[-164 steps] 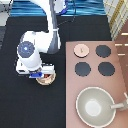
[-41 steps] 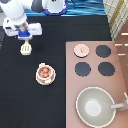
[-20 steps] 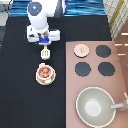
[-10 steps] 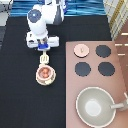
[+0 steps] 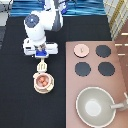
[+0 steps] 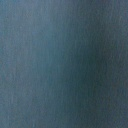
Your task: Take the lid off the pot, put the pot on the plate, and use the tool to push the pot to the front of the table.
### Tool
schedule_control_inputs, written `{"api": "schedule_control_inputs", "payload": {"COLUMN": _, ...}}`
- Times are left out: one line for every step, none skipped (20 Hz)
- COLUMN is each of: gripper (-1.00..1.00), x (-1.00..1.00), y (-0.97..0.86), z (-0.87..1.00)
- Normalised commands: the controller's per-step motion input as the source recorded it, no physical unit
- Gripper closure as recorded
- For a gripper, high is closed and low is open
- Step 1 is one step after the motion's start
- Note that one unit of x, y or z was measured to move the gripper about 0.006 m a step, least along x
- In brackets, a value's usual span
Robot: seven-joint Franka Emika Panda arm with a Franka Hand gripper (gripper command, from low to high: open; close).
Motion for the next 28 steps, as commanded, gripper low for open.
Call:
{"api": "schedule_control_inputs", "payload": {"gripper": 1.0, "x": 0.7, "y": 0.33, "z": 0.38}}
{"api": "schedule_control_inputs", "payload": {"gripper": 1.0, "x": 0.65, "y": 0.35, "z": 0.41}}
{"api": "schedule_control_inputs", "payload": {"gripper": 1.0, "x": 0.48, "y": 0.39, "z": 0.43}}
{"api": "schedule_control_inputs", "payload": {"gripper": 1.0, "x": 0.29, "y": 0.39, "z": 0.37}}
{"api": "schedule_control_inputs", "payload": {"gripper": 1.0, "x": 0.13, "y": 0.39, "z": 0.23}}
{"api": "schedule_control_inputs", "payload": {"gripper": 1.0, "x": 0.0, "y": 0.39, "z": 0.0}}
{"api": "schedule_control_inputs", "payload": {"gripper": 1.0, "x": -0.06, "y": 0.36, "z": -0.02}}
{"api": "schedule_control_inputs", "payload": {"gripper": 1.0, "x": -0.22, "y": 0.41, "z": 0.0}}
{"api": "schedule_control_inputs", "payload": {"gripper": 1.0, "x": -0.43, "y": 0.49, "z": 0.0}}
{"api": "schedule_control_inputs", "payload": {"gripper": 1.0, "x": -0.61, "y": 0.51, "z": 0.25}}
{"api": "schedule_control_inputs", "payload": {"gripper": 1.0, "x": -0.58, "y": 0.41, "z": 0.52}}
{"api": "schedule_control_inputs", "payload": {"gripper": 1.0, "x": -0.57, "y": 0.31, "z": 0.65}}
{"api": "schedule_control_inputs", "payload": {"gripper": 1.0, "x": -0.6, "y": 0.16, "z": 0.55}}
{"api": "schedule_control_inputs", "payload": {"gripper": 1.0, "x": -0.63, "y": 0.0, "z": 0.34}}
{"api": "schedule_control_inputs", "payload": {"gripper": 1.0, "x": -0.66, "y": -0.07, "z": 0.28}}
{"api": "schedule_control_inputs", "payload": {"gripper": 1.0, "x": -0.74, "y": -0.12, "z": 0.27}}
{"api": "schedule_control_inputs", "payload": {"gripper": 1.0, "x": -0.74, "y": -0.12, "z": 0.26}}
{"api": "schedule_control_inputs", "payload": {"gripper": 1.0, "x": -0.74, "y": -0.12, "z": 0.26}}
{"api": "schedule_control_inputs", "payload": {"gripper": 1.0, "x": -0.74, "y": -0.13, "z": 0.25}}
{"api": "schedule_control_inputs", "payload": {"gripper": 1.0, "x": -0.68, "y": -0.13, "z": 0.16}}
{"api": "schedule_control_inputs", "payload": {"gripper": 1.0, "x": -0.54, "y": -0.25, "z": 0.14}}
{"api": "schedule_control_inputs", "payload": {"gripper": 1.0, "x": -0.3, "y": -0.42, "z": 0.0}}
{"api": "schedule_control_inputs", "payload": {"gripper": 1.0, "x": -0.22, "y": -0.48, "z": -0.11}}
{"api": "schedule_control_inputs", "payload": {"gripper": 1.0, "x": -0.17, "y": -0.47, "z": -0.38}}
{"api": "schedule_control_inputs", "payload": {"gripper": 1.0, "x": -0.07, "y": -0.38, "z": -0.55}}
{"api": "schedule_control_inputs", "payload": {"gripper": 1.0, "x": 0.0, "y": -0.18, "z": -0.57}}
{"api": "schedule_control_inputs", "payload": {"gripper": 1.0, "x": 0.11, "y": -0.02, "z": -0.51}}
{"api": "schedule_control_inputs", "payload": {"gripper": 1.0, "x": 0.27, "y": 0.0, "z": -0.51}}
